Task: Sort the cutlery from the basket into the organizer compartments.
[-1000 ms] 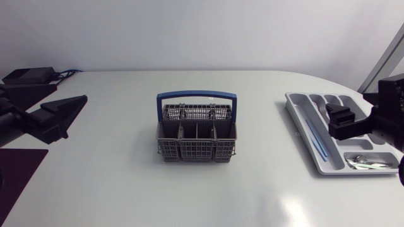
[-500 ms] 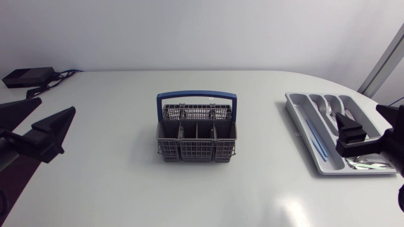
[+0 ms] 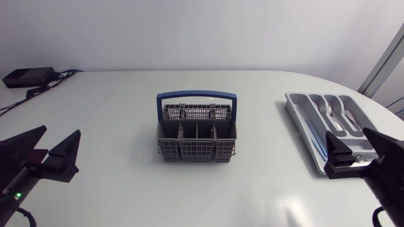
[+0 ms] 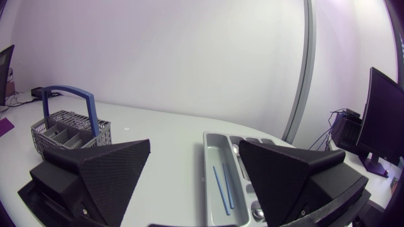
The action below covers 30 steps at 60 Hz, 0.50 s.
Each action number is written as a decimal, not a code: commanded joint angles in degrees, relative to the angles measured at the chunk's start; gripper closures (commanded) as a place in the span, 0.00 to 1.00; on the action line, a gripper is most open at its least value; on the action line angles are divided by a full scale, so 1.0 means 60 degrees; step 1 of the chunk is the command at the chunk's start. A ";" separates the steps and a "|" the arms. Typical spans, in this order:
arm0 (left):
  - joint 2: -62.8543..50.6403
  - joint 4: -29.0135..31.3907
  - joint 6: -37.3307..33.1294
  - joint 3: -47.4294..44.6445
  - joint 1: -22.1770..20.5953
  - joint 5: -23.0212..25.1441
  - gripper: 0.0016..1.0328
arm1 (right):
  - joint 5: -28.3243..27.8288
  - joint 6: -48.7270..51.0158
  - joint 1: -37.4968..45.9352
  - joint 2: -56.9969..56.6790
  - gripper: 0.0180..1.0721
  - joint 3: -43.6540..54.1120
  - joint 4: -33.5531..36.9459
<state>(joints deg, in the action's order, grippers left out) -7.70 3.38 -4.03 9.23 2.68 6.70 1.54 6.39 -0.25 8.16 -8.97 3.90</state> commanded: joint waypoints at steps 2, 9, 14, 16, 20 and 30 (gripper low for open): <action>0.0472 -0.0282 0.0400 -0.0626 -0.0179 -0.0361 0.04 | -0.0080 -0.0574 0.0039 -0.0505 0.04 0.0648 -0.0331; 0.1028 -0.0474 0.0586 -0.1251 -0.0362 -0.0878 0.04 | -0.0209 -0.0932 0.0041 -0.1128 0.04 0.1265 -0.0563; 0.1284 -0.0563 0.0672 -0.1539 -0.0446 -0.1117 0.04 | -0.0257 -0.1066 0.0042 -0.1361 0.04 0.1495 -0.0650; 0.1284 -0.0563 0.0672 -0.1539 -0.0446 -0.1117 0.04 | -0.0257 -0.1066 0.0042 -0.1361 0.04 0.1495 -0.0650; 0.1284 -0.0563 0.0672 -0.1539 -0.0446 -0.1117 0.04 | -0.0257 -0.1066 0.0042 -0.1361 0.04 0.1495 -0.0650; 0.1284 -0.0563 0.0672 -0.1539 -0.0446 -0.1117 0.04 | -0.0257 -0.1066 0.0042 -0.1361 0.04 0.1495 -0.0650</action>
